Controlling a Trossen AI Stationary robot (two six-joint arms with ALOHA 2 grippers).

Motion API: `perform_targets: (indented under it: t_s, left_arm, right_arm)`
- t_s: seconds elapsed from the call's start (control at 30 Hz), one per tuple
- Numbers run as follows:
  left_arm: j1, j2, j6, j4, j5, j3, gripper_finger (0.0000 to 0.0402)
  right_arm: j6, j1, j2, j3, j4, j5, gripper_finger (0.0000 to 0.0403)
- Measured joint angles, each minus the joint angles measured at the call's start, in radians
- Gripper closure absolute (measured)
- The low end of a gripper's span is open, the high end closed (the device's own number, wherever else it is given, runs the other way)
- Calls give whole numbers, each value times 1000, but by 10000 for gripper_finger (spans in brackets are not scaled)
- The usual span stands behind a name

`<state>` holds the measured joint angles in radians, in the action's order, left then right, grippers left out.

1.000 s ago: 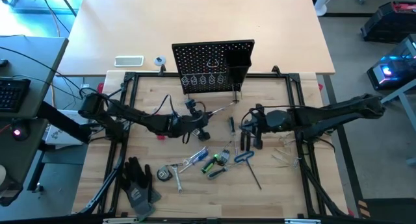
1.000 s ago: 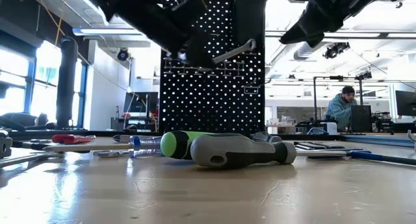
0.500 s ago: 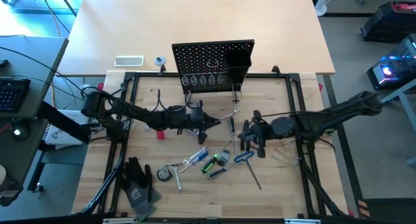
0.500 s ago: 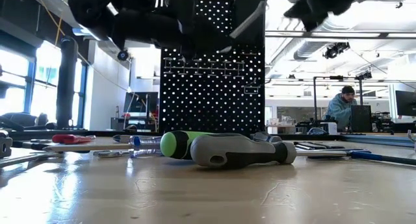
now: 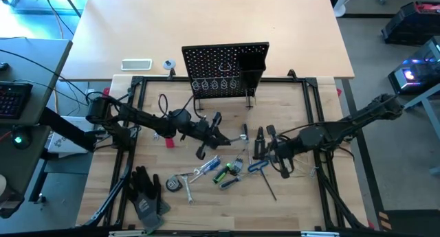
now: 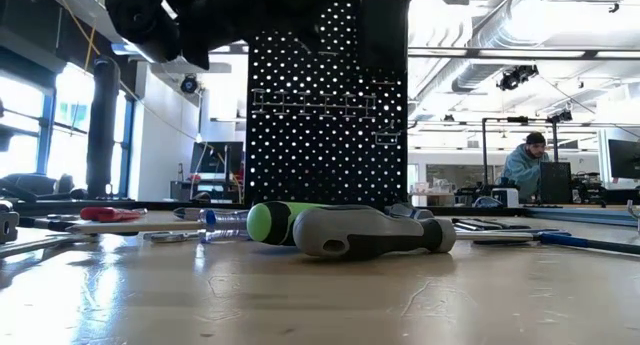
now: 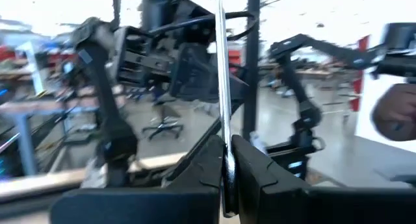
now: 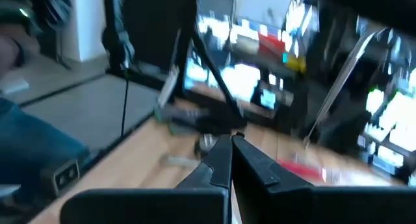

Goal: Hang tools onto peg board
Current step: Hang the wrench onto the pegboard

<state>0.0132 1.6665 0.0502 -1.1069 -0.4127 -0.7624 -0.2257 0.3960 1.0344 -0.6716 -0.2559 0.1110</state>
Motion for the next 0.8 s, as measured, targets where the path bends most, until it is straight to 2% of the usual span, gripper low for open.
perform_targets:
  t_s: [0.17,0.3,0.43,0.6,0.67,0.8]
  left_arm:
    - [-8,0,1,-26,-31,0,396]
    - [-17,0,-6,-30,-23,0,395]
    - [-31,0,-32,-38,10,0,395]
    - [-42,0,-60,-41,26,0,395]
    - [-42,0,-51,-45,-9,0,395]
    - [-41,0,-5,-45,-105,0,394]
  right_arm:
    - [-116,18,4,0,-146,-10,379]
    - [-142,10,32,-1,-233,0,329]
    - [-142,-14,94,0,-291,70,286]
    - [-171,-43,169,0,-376,78,274]
    - [-202,-50,182,0,-381,57,273]
    - [-235,-71,184,0,-407,-66,274]
